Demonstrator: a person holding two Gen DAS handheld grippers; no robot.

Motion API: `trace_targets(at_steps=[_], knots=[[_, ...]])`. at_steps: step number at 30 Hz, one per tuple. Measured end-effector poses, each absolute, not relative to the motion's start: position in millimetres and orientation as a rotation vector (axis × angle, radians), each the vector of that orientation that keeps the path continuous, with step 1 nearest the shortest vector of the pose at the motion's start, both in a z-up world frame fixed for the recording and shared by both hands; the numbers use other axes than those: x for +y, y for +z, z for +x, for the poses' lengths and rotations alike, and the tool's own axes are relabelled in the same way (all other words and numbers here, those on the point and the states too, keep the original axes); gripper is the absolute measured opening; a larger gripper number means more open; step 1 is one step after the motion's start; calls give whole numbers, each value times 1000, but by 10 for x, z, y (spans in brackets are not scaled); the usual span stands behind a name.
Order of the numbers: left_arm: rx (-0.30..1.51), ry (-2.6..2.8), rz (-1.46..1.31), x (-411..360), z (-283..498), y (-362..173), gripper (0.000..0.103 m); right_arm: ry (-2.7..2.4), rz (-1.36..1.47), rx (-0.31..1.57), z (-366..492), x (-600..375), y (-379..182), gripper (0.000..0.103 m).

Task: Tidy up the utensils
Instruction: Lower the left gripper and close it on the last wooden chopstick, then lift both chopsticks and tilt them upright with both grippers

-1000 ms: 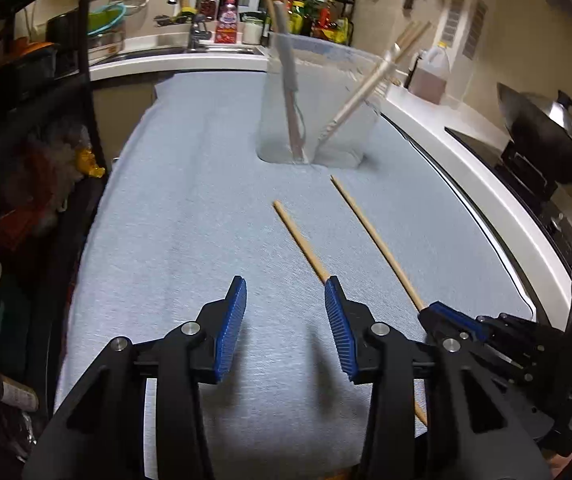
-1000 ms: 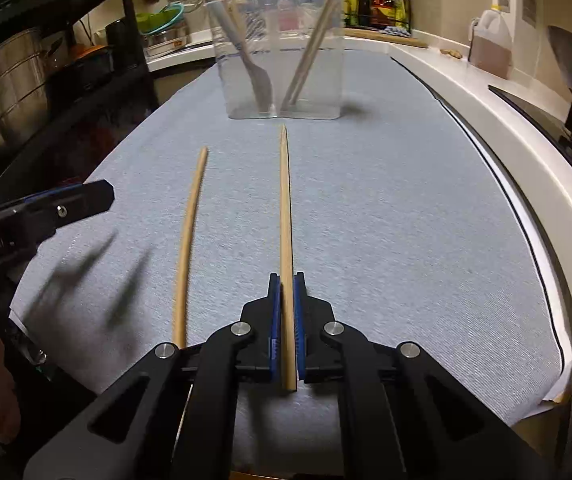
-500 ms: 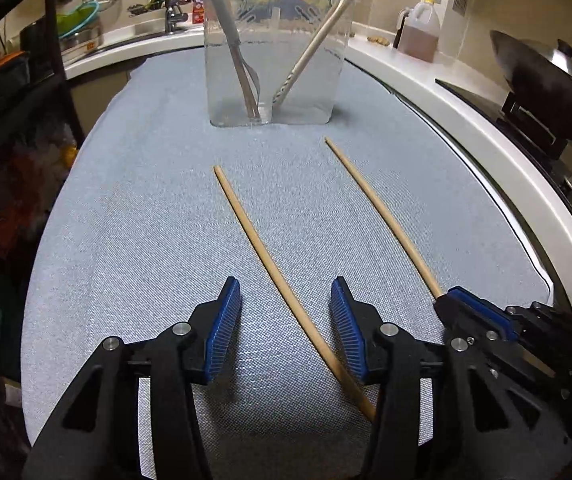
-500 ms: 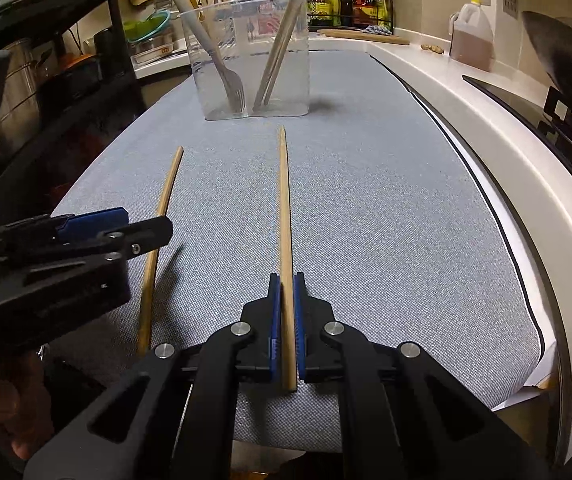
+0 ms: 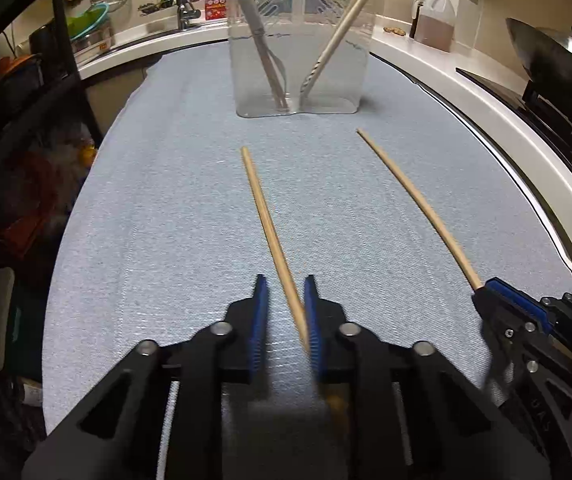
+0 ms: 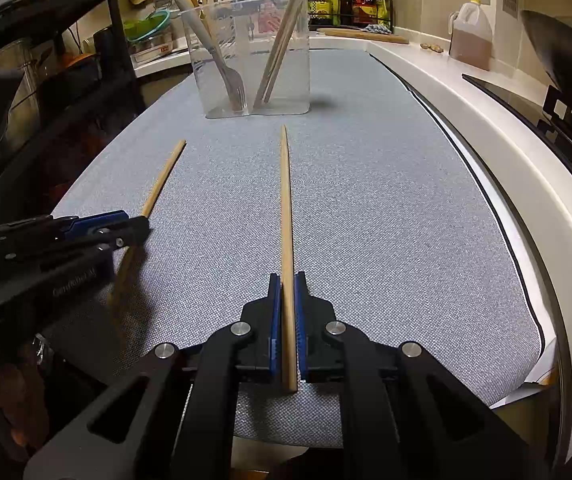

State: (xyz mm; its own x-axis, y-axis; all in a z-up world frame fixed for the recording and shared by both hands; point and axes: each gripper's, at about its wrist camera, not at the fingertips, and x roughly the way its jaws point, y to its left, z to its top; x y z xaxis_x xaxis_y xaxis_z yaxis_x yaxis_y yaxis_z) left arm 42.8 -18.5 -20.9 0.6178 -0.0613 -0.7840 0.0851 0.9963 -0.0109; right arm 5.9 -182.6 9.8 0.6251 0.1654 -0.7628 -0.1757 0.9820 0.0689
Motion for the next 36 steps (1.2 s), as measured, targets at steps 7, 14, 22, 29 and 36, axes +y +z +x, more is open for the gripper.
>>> trace_targets(at_steps=[7, 14, 22, 29, 36], knots=[[894, -63, -43, 150, 475, -216, 11, 191, -13, 872, 61, -1807, 97, 8], [886, -113, -59, 224, 262, -238, 22, 192, -10, 866, 55, -1793, 78, 8], [867, -97, -52, 199, 106, -251, 22, 195, -4, 866, 52, -1800, 81, 8], [857, -107, -40, 127, 135, -249, 7, 178, -7, 854, 52, -1761, 73, 6], [853, -100, -47, 152, 129, -256, 7, 181, -9, 859, 57, -1772, 71, 8]])
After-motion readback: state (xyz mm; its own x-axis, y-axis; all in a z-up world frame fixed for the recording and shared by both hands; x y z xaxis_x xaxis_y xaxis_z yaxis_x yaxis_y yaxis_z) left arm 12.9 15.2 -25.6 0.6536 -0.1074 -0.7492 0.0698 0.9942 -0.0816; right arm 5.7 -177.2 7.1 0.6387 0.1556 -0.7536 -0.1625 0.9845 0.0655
